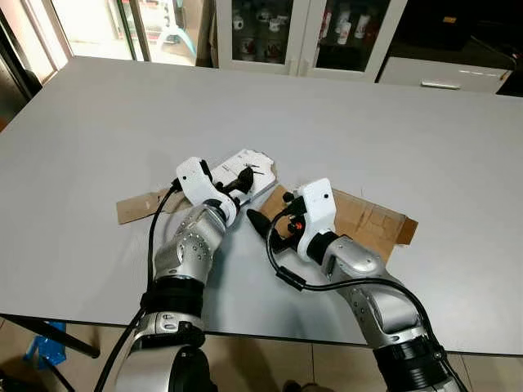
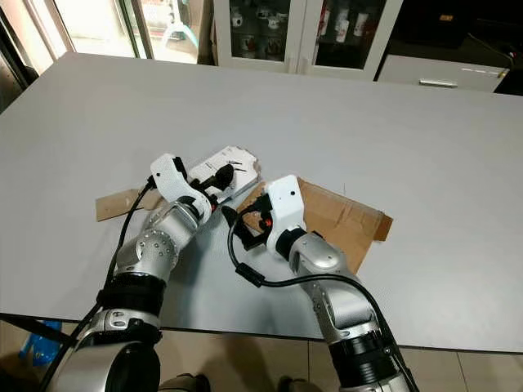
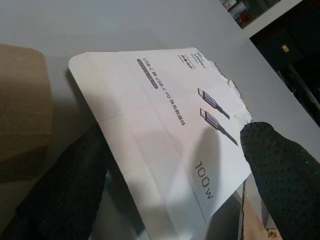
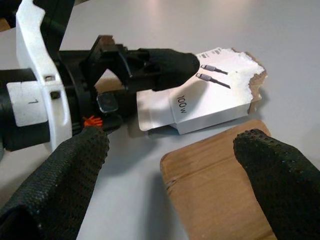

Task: Picking trash to rubbish bin

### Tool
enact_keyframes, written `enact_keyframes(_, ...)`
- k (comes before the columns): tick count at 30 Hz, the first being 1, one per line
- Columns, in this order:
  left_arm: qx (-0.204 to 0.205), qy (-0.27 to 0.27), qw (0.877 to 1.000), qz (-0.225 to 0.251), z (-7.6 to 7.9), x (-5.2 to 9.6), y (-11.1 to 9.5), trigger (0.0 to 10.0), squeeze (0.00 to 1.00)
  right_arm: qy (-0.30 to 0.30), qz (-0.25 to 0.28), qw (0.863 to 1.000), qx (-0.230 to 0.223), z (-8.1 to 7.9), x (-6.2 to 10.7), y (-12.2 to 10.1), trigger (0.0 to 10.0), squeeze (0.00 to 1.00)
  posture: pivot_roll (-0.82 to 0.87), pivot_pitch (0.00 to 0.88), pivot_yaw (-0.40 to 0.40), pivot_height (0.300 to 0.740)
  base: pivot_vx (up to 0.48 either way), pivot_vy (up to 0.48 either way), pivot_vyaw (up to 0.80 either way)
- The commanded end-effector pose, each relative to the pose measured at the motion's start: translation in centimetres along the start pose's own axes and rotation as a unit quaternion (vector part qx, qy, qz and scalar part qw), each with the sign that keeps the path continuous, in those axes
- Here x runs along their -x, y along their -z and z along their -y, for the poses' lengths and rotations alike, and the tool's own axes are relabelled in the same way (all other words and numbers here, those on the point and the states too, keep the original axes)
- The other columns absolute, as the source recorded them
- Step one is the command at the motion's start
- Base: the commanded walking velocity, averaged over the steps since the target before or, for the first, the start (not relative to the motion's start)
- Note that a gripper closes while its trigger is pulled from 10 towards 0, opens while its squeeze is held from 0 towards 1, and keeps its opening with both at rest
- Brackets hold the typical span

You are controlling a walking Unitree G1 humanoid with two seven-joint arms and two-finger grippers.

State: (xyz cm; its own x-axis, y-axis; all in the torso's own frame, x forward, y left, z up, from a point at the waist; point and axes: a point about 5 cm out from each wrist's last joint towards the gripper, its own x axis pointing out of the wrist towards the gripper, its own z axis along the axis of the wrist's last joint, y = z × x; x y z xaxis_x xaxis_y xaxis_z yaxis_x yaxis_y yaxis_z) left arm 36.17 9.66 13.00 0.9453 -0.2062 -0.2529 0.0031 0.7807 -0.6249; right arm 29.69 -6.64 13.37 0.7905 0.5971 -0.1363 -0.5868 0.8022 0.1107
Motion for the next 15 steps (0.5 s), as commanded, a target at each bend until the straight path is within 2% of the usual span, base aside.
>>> enact_keyframes(1,0.017,-0.002,0.999,-0.032,0.55,-0.29,1.59,10.0,0.00,-0.008,0.007,1.000,0.000,-0.31,0.18,-0.46,10.0,0.00,-0.08,0.128,-0.036,0.740,0.000,0.000,0.00)
enact_keyframes(2,0.018,-0.003,0.999,-0.034,0.52,-0.32,1.69,9.6,0.00,-0.008,0.007,1.000,0.000,-0.35,0.18,-0.47,10.0,0.00,-0.08,0.127,-0.035,0.740,0.000,0.000,0.00)
enact_keyframes(3,0.019,-0.003,0.999,-0.037,0.47,-0.33,1.92,8.1,0.00,-0.008,0.007,1.000,-0.001,-0.39,0.19,-0.47,10.0,0.00,-0.08,0.128,-0.034,0.740,0.000,0.000,0.00)
enact_keyframes(5,0.019,-0.003,0.999,-0.038,0.46,-0.34,2.00,8.1,0.00,-0.009,0.008,1.000,-0.002,-0.40,0.20,-0.47,10.0,0.00,-0.08,0.128,-0.034,0.740,0.000,0.000,0.00)
enact_keyframes(6,0.020,-0.004,0.999,-0.040,0.45,-0.39,2.16,0.0,0.00,-0.009,0.007,1.000,-0.003,-0.44,0.22,-0.46,10.0,0.00,-0.08,0.128,-0.034,0.740,0.000,0.000,0.00)
enact_keyframes(15,0.023,-0.003,0.999,-0.044,0.56,-0.49,2.52,0.0,0.00,-0.009,0.006,1.000,-0.005,-0.58,0.23,-0.35,10.0,0.00,-0.08,0.128,-0.034,0.740,0.000,0.000,0.00)
